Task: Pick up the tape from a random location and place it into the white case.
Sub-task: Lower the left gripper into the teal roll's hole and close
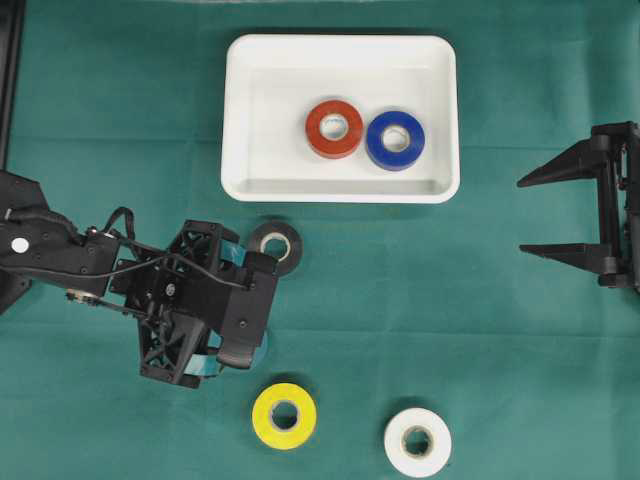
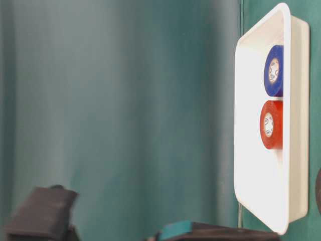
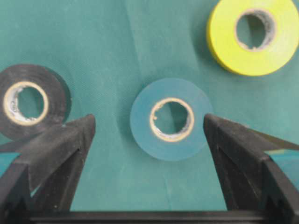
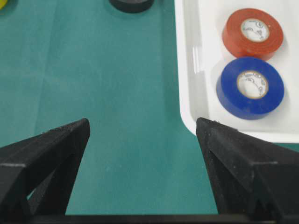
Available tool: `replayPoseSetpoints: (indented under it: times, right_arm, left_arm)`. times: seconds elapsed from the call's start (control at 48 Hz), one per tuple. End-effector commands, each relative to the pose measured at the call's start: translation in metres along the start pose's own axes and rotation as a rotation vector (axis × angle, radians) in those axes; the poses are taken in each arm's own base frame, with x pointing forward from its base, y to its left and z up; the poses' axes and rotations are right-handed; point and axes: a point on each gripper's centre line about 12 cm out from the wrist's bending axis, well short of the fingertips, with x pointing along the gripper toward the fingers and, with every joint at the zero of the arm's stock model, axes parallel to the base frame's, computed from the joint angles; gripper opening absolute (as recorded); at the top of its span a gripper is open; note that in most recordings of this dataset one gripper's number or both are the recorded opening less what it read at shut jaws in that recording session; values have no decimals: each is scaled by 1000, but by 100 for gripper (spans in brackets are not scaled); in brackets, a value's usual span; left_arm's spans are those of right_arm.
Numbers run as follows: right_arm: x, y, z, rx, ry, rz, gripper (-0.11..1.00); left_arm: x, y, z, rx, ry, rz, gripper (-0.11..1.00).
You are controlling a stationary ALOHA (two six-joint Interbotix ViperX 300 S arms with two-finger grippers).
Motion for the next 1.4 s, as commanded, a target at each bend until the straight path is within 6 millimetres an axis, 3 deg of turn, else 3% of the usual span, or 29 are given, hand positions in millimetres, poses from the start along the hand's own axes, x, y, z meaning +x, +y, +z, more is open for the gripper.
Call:
replayPoseSetpoints:
  times: [0.0, 0.48, 0.959, 1.189, 1.272, 1.376]
  right_arm:
    - [-1, 1, 11, 3, -29, 3, 88]
    - [0, 1, 11, 3, -27, 3, 88]
    - [0, 1, 10, 3, -24, 3, 88]
    - [1, 1, 10, 3, -23, 3, 88]
    - [1, 1, 10, 3, -21, 2, 88]
    - [2, 1, 9, 3, -17, 2, 88]
  left_arm:
    - [3, -1, -1, 5, -32, 0, 97]
    - [56, 11, -33, -22, -7, 17, 97]
    - [85, 12, -47, -24, 40, 17, 97]
    - [85, 11, -47, -12, 40, 16, 96]
    - [85, 7, -45, 13, 34, 11, 87]
    - [85, 5, -42, 26, 19, 8, 60]
